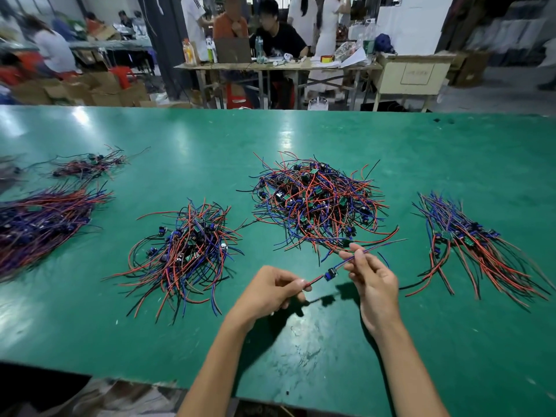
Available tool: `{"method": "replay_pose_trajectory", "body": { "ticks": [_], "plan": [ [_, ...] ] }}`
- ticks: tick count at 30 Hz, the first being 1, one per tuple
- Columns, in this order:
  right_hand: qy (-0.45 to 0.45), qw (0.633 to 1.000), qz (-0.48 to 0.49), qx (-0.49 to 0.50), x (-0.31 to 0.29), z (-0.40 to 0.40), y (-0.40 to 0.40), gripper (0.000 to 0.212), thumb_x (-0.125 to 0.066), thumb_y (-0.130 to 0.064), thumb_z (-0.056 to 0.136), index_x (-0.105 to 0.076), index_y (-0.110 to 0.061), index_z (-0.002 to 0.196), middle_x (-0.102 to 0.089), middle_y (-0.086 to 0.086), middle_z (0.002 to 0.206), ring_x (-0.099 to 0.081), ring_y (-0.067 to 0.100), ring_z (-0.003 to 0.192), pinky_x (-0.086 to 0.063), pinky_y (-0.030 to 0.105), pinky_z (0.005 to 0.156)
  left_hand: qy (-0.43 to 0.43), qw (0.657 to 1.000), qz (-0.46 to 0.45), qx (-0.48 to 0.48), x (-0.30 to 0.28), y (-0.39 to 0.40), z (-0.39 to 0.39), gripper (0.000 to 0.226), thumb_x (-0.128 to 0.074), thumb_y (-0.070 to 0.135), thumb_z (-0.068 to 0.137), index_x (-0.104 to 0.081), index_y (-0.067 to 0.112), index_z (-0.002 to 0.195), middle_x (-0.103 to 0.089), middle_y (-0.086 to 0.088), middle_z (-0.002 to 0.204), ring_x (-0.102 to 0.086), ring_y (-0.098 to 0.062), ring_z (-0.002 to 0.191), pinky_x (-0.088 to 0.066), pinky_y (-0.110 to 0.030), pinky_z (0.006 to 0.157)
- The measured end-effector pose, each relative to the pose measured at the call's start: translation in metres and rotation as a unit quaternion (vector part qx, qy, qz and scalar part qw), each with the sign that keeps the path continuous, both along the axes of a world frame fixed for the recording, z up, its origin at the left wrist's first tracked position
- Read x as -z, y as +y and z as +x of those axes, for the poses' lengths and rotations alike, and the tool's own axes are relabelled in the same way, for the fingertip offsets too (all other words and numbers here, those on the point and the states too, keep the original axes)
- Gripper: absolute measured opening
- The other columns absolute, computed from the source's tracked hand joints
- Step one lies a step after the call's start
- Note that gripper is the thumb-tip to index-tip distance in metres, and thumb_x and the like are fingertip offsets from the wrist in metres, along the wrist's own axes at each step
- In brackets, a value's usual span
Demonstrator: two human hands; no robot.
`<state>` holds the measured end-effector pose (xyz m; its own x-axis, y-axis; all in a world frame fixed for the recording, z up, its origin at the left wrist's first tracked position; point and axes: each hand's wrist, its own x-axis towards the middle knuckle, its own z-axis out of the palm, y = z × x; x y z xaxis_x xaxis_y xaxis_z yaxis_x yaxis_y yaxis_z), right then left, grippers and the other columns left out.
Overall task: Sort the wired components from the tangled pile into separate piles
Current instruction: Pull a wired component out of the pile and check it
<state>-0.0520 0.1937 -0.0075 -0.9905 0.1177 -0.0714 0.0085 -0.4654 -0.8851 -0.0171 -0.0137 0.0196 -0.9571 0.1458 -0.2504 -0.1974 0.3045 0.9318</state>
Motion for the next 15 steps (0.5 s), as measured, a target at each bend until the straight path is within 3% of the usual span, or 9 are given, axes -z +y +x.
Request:
{"method": "replay_pose_trajectory", "body": {
  "ticks": [3, 5, 8, 11, 15],
  "plan": [
    [-0.005, 0.999, -0.025, -0.021, -0.003, 0.001, 0.001, 0.028, -0.065, -0.024, 0.088, -0.069, -0.012, 0.113, -0.078, 0.005, 0.103, -0.067, 0.001, 0.073, -0.053, 0.011, 0.068, 0.053, 0.998, -0.038, -0.018, -0.001, 0.0, -0.001, 0.016, -0.065, 0.025, 0.098, -0.078, 0.015, 0.096, -0.074, 0.006, 0.074, -0.05, -0.009, 0.051, -0.041, -0.02, 0.051],
    [-0.005, 0.998, -0.056, -0.032, -0.004, 0.002, 0.004, 0.028, -0.062, -0.023, 0.089, -0.067, -0.015, 0.116, -0.078, 0.002, 0.106, -0.067, 0.001, 0.078, -0.052, 0.012, 0.072, 0.131, 0.987, -0.074, -0.056, 0.0, 0.003, 0.0, 0.006, -0.075, 0.022, 0.091, -0.08, 0.021, 0.093, -0.075, 0.01, 0.076, -0.056, -0.002, 0.055, -0.044, -0.015, 0.057],
    [-0.004, 0.997, -0.068, -0.035, -0.006, 0.003, 0.007, 0.025, -0.058, -0.025, 0.091, -0.065, -0.022, 0.115, -0.077, -0.002, 0.109, -0.068, 0.0, 0.092, -0.042, 0.021, 0.08, 0.232, 0.961, -0.098, -0.11, 0.004, 0.012, 0.003, 0.014, -0.083, 0.012, 0.081, -0.082, 0.022, 0.09, -0.076, 0.014, 0.081, -0.064, 0.004, 0.069, -0.044, -0.008, 0.066],
    [-0.003, 0.997, -0.068, -0.036, -0.006, 0.004, 0.006, 0.018, -0.053, -0.02, 0.099, -0.064, -0.024, 0.112, -0.077, -0.002, 0.109, -0.069, 0.001, 0.093, -0.039, 0.026, 0.081, 0.286, 0.943, -0.088, -0.145, 0.013, 0.02, 0.005, 0.017, -0.083, 0.008, 0.079, -0.082, 0.022, 0.09, -0.075, 0.013, 0.084, -0.067, -0.003, 0.079, -0.051, -0.016, 0.075],
    [-0.014, 0.996, -0.085, -0.014, -0.006, 0.004, 0.005, 0.018, -0.047, -0.015, 0.104, -0.063, -0.022, 0.106, -0.078, -0.005, 0.098, -0.07, -0.001, 0.087, -0.039, 0.023, 0.078, 0.306, 0.93, -0.132, -0.156, 0.026, 0.023, 0.01, 0.01, -0.078, 0.021, 0.086, -0.08, 0.027, 0.094, -0.071, 0.023, 0.087, -0.064, -0.004, 0.085, -0.05, -0.033, 0.084]
  ]
}}
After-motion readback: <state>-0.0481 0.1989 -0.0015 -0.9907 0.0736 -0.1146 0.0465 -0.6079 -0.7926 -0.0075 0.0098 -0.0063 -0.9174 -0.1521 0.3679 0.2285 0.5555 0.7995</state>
